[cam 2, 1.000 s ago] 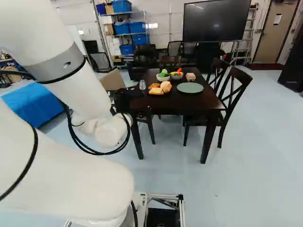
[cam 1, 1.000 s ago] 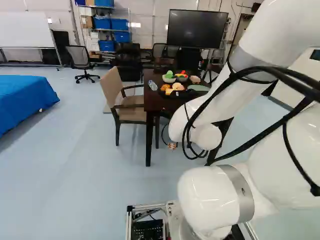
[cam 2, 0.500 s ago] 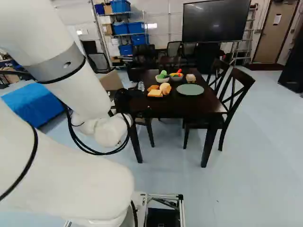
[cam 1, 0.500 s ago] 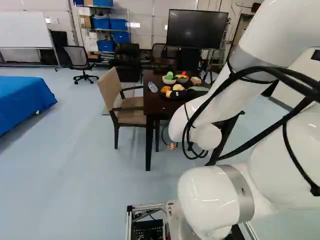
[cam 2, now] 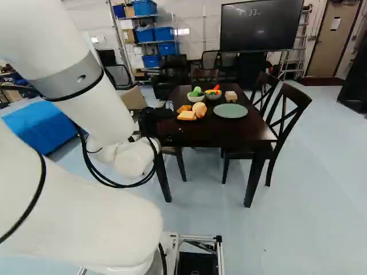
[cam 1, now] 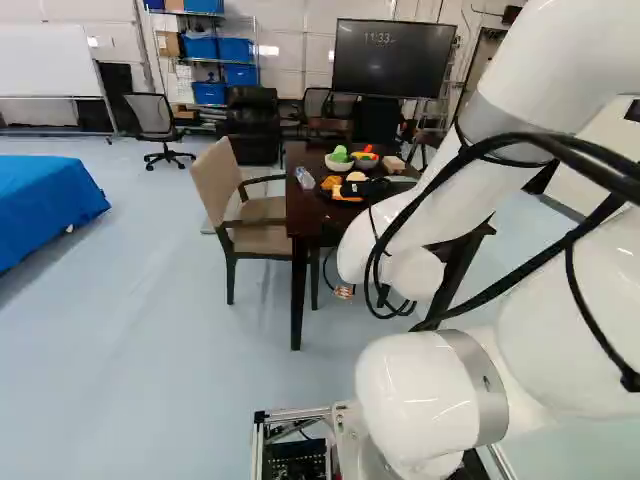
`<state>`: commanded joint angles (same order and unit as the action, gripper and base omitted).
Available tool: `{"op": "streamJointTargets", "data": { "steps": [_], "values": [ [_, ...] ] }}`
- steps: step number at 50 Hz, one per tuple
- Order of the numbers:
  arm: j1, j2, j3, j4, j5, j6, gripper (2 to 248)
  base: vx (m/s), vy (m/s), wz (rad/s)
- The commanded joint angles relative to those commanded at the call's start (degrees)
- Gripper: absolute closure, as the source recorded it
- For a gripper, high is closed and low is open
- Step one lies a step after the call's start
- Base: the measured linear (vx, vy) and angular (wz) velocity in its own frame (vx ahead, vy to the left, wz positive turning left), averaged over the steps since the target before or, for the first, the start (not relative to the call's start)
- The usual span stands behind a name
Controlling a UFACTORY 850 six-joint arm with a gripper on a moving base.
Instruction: Move the croissant to the empty plate
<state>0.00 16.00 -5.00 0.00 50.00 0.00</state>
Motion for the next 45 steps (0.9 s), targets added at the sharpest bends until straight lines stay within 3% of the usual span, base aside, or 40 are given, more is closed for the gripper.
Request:
{"op": "streamJointTargets", "data": {
  "steps": [45],
  "values": [
    [0.00, 0.00, 0.00, 0.00, 0.00, 0.00, 3, 0.075, -0.002, -0.009]
  ]
}}
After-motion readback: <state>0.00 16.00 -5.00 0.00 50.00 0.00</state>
